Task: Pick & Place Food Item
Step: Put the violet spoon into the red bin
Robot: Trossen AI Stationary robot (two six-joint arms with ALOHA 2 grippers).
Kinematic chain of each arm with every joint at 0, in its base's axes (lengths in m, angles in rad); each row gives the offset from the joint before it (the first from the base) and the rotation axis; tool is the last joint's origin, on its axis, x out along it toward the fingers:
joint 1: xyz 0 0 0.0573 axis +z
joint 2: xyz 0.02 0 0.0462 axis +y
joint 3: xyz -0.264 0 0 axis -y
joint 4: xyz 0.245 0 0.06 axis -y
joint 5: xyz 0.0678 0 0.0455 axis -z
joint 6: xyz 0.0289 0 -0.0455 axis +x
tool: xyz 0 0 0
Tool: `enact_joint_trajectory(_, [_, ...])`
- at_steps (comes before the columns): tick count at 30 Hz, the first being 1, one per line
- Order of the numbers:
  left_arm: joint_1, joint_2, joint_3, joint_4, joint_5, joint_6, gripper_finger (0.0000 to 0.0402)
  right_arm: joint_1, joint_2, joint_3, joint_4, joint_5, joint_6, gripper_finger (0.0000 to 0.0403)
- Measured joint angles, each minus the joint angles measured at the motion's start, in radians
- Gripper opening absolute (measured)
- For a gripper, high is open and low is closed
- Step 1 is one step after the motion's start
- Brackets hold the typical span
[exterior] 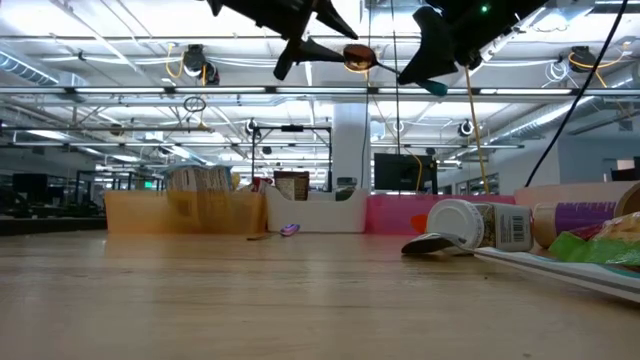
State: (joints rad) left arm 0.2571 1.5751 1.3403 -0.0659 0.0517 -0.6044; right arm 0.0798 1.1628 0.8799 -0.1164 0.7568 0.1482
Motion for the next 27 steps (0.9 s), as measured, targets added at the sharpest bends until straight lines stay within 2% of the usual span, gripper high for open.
enact_joint_trajectory(3, [0.044, -0.008, 0.000, 0.026, 0.132, -0.001, 0.0220, -0.029, -0.026, 0.000, -0.003, -0.036, -0.003, 0.0001])
enact_joint_trajectory(8, [0.103, -0.039, -0.001, 0.076, 0.316, -0.007, 0.0240, -0.136, -0.086, 0.000, -0.008, -0.230, 0.007, 0.0001])
enact_joint_trajectory(14, [0.131, -0.140, -0.001, 0.094, 0.325, 0.076, 0.0241, -0.332, -0.130, 0.000, -0.092, -0.488, 0.090, 0.0001])
enact_joint_trajectory(22, [0.137, -0.293, 0.000, 0.066, 0.335, 0.139, 0.0241, -0.597, -0.117, 0.000, -0.170, -0.894, 0.161, 0.0000])
enact_joint_trajectory(24, [0.137, -0.318, 0.000, 0.060, 0.354, 0.146, 0.0241, -0.626, -0.113, 0.000, -0.153, -0.958, 0.172, 0.0000])
enact_joint_trajectory(27, [0.137, -0.352, 0.000, 0.034, 0.388, 0.181, 0.0241, -0.648, -0.098, 0.000, -0.131, -0.967, 0.188, 0.0000])
